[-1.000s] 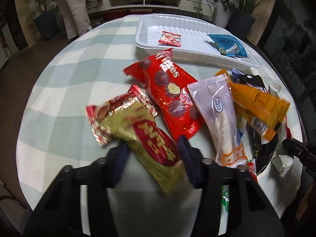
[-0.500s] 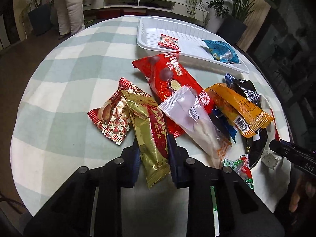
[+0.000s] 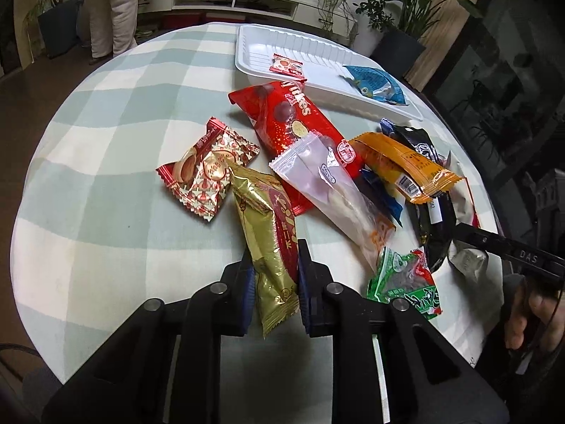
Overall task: Organize snacks
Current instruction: 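Carry both packets into the white tray and release them beside the blue packet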
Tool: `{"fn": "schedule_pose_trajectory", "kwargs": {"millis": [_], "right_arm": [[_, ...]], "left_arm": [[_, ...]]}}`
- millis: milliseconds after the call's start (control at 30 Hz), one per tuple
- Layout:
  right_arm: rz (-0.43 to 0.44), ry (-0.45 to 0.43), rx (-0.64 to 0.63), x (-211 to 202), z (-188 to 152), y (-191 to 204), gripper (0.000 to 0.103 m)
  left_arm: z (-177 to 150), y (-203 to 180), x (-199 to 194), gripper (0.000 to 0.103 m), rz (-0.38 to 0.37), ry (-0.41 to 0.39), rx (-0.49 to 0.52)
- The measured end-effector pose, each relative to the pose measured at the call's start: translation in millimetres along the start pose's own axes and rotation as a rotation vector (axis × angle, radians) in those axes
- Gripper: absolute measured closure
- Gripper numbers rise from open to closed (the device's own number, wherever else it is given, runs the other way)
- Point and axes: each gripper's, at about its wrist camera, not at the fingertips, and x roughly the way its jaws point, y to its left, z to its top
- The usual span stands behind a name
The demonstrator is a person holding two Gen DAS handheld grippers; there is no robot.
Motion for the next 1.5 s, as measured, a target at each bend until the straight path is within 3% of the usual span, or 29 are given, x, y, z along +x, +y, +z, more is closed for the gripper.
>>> {"fn": "schedule_pose_trajectory", "kwargs": {"millis": [467,667,1000,1167,1500], "right_arm": [[0.063,-0.082,0.022,-39,3,-4,0.082],[0.070,-0.121,0.077,-55,15,-27,0.082],[-0.025,-0.218,0.128,-92,61,-71,0.082],[-0.014,-0.250,0.092,-101,92,-57,0.082],[0.104,-0.242,-0.008,-84,136,-3,0.082]], "left_arm": [[-6,3,-22,0.086,-0.087,-0.029,-0.019],[12,12,-45,0.086,-0.120,-0.077,-0.035],[64,33,-68,0.086,-0.118,-0.149,-0.027],[97,29,-74,0.086,-0.123,-0.177,0.003],[145,5,-54,0.086,-0.176,-0.158,0.066]]}}
